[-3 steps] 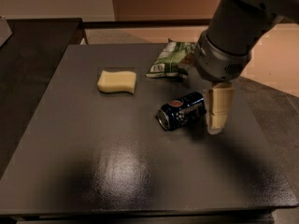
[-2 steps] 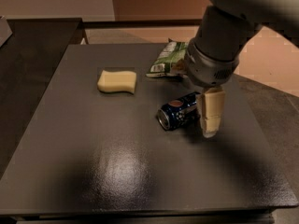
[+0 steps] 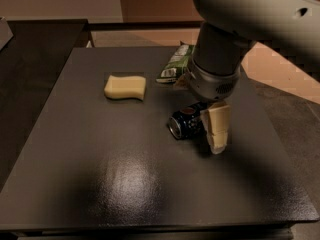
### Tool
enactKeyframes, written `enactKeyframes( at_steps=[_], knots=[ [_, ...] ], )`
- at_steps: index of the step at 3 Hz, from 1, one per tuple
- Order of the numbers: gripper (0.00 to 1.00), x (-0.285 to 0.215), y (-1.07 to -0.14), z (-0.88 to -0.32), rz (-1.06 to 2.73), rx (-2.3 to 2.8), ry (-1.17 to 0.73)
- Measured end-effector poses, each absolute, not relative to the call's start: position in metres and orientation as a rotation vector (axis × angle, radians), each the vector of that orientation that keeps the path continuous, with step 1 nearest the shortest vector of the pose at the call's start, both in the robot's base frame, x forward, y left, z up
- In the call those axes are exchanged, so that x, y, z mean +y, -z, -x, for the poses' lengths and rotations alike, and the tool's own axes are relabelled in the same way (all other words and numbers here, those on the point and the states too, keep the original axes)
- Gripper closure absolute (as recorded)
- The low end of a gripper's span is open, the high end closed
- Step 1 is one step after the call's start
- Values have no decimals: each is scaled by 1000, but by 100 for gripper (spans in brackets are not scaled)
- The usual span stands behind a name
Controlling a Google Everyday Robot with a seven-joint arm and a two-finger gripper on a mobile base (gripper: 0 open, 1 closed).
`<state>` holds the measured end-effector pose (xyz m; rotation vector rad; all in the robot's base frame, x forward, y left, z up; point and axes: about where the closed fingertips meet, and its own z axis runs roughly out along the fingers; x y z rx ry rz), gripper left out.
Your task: Place pepsi can upright
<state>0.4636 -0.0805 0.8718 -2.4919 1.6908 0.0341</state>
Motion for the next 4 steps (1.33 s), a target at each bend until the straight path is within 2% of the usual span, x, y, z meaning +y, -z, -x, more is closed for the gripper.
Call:
enactKeyframes(
  at_steps=[1, 4],
  knots=[
    [32, -74, -860, -461, 2546, 1665, -35],
    [99, -83, -855, -461, 2556, 1663, -57]
  ],
)
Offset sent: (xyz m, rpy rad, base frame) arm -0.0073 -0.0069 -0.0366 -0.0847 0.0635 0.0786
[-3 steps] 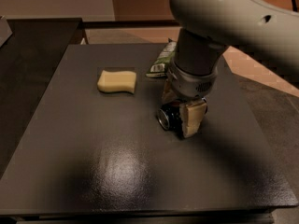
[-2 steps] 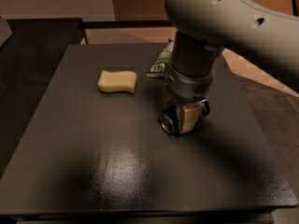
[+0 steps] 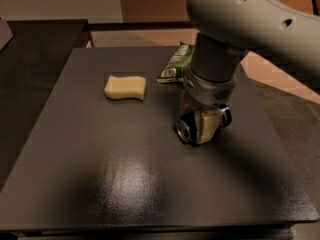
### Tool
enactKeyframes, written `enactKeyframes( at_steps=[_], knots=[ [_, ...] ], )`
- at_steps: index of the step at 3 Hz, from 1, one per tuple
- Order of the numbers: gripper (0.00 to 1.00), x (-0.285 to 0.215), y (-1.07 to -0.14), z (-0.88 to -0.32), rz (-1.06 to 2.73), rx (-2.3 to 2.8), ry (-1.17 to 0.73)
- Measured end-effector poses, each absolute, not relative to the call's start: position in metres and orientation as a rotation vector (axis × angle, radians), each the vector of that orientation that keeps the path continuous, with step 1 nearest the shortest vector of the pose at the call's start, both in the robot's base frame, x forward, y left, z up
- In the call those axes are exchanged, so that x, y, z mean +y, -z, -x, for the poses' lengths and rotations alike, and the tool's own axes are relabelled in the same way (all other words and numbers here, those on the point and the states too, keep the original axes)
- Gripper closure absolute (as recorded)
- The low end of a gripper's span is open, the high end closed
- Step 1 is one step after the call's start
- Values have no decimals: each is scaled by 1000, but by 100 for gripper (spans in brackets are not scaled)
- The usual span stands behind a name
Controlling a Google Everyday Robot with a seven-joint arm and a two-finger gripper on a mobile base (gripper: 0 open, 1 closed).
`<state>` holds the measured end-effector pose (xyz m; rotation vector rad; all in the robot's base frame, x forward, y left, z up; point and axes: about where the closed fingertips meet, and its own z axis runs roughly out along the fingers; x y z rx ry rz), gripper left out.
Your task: Place pepsi can upright
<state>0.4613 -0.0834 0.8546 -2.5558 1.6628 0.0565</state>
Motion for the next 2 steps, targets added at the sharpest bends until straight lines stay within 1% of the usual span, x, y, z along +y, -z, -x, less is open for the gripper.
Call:
enactKeyframes(
  at_steps=[1, 2],
  knots=[
    [100, -83, -884, -469, 2447, 1666, -121],
    [100, -78, -921, -477, 2323, 1638, -226]
  ],
)
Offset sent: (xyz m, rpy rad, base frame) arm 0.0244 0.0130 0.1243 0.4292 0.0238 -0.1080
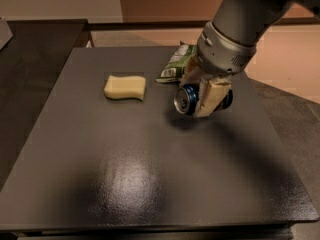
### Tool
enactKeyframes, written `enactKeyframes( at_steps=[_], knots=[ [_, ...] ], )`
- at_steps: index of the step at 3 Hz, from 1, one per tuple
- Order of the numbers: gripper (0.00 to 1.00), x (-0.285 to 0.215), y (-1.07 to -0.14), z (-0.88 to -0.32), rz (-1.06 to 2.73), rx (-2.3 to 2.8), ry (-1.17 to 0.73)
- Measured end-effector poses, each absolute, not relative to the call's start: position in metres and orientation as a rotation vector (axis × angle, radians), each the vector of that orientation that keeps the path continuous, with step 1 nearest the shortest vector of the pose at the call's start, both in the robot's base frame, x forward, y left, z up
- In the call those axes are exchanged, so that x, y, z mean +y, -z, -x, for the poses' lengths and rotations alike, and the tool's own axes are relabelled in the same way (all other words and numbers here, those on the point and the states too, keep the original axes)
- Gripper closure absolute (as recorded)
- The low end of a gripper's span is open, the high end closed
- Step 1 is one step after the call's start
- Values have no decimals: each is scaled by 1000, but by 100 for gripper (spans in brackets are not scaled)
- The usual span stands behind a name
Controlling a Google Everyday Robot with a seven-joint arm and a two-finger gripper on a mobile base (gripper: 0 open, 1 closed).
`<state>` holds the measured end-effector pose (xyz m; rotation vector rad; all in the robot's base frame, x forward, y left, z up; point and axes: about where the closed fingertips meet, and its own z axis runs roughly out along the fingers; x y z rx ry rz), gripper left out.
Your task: Place pepsi can upright
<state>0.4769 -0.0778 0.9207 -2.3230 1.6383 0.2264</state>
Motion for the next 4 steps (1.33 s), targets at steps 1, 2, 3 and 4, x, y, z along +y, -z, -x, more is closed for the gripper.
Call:
enactKeyframes(
  at_steps=[1, 2, 3, 4],
  knots=[
    [100, -63, -952, -482, 2196, 1566, -370],
    [100, -45, -971, -481, 2019, 1517, -531],
    [100, -29, -985, -477, 1819, 1481, -621],
    [100, -22, -990, -478, 1659, 1466, -700]
  ],
)
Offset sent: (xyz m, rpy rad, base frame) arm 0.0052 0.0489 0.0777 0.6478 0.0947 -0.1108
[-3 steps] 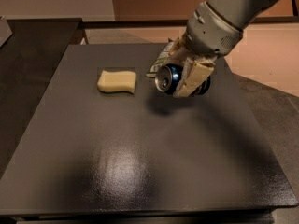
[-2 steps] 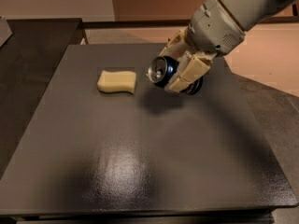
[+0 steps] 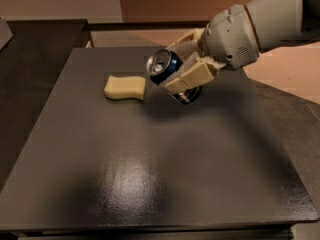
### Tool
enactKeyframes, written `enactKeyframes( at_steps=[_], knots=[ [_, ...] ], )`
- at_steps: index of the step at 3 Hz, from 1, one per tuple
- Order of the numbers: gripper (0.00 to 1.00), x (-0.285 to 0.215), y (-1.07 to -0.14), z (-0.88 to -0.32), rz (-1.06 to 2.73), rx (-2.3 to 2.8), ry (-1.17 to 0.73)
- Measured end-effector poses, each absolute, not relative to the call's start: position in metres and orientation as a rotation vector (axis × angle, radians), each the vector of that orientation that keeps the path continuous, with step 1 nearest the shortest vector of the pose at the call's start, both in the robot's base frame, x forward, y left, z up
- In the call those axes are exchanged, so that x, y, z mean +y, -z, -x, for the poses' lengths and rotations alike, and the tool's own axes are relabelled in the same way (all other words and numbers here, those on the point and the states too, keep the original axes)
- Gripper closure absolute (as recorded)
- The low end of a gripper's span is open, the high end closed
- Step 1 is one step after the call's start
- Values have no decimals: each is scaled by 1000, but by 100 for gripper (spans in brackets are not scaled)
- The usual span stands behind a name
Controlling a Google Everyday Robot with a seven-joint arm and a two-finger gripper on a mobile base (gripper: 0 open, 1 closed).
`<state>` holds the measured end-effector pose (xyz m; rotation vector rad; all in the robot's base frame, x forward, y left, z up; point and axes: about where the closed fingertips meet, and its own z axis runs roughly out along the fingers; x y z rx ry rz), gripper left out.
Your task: Place pepsi can upright
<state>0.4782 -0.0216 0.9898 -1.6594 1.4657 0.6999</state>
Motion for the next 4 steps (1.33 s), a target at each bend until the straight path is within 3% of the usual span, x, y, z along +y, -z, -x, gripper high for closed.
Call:
enactKeyframes(
  at_steps=[1, 4],
  knots=[
    [100, -22, -991, -477, 1512, 1460, -801],
    [100, -15, -973, -465, 1420, 1407, -856]
  ],
)
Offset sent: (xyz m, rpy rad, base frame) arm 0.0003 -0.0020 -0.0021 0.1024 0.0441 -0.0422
